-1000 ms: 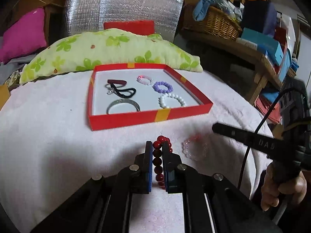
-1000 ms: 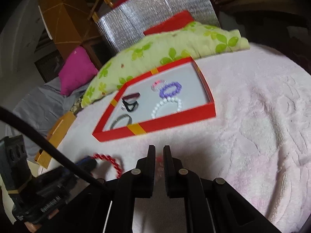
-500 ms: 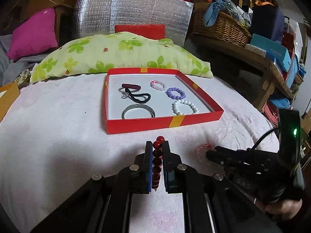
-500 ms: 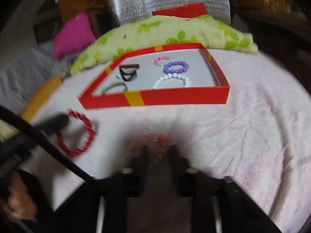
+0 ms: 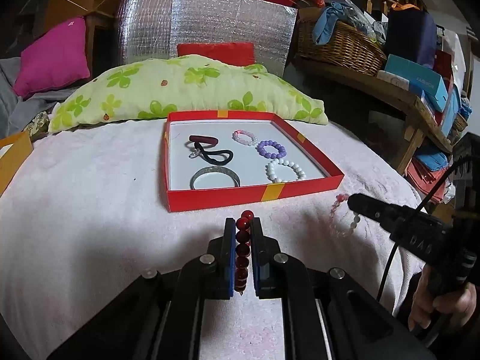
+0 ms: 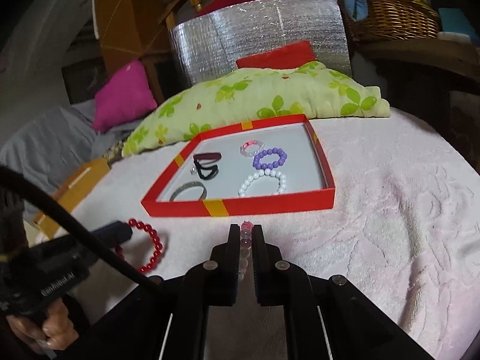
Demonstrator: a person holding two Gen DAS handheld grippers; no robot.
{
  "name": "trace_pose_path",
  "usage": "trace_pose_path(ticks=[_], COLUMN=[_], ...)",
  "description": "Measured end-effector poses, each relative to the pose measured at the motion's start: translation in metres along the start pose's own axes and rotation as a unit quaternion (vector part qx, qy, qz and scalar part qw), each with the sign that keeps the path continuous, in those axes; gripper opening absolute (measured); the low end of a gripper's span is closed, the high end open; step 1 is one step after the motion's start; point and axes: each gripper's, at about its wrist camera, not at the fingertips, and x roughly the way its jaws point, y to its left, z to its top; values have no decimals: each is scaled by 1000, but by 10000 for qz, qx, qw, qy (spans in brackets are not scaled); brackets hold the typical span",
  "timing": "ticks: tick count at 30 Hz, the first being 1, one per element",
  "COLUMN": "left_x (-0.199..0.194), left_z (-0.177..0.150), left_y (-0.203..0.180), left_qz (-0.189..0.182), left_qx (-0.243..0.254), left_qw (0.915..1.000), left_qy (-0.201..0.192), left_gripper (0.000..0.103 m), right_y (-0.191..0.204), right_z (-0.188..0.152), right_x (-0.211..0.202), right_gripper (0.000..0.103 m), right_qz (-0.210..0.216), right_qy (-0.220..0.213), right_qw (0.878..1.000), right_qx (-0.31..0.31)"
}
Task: Organize jewelry
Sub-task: 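Carry the red bracelet into the box with the left tool while the right releases the clear bracelet there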
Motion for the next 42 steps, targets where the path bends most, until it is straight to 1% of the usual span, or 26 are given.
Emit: trace_pose_path(ticks=[5,8,11,17,20,23,26,33,37,42], left_x=[-2,-4,-5,-3,6,22,44,90,110,131], left_z=[4,10,22,63,80,90,99,116,116,110], left_y=[-1,-4,-5,-6,-11,-16,-18,-19,-15,-10], left_qz=[-50,-111,-189,-298,-327,-308,-354,-322,-410,-431], left_qx=[-20,14,40,136,235,290,228,157,85,62], left_qw=[10000,9999,9998,9988,9980,9979,9983,9993,9991,9983], left_qy=[3,-37,-79,-374,-488,-492,-397,-136,92,387], left_gripper=[10,10,10,10,10,10,10,10,10,10], right_y=[-3,-7,-12,-27,-31,-35,-43,-61,-68,-68], right_z=[11,20,31,57,69,79,88,114,132,158], right_x=[-4,-6,-5,8,18,33,52,97,127,161], right_gripper=[9,9,9,9,9,9,9,9,9,9], right_qz=[209,265,338,457,490,466,491,505,587,490], right_qy=[-115,-168,-216,-259,-259,-227,-119,48,196,371], right_qw=[9994,9991,9986,9967,9959,9955,9939,9897,9862,9861], right_qx=[237,293,359,625,714,787,980,1337,1536,1542])
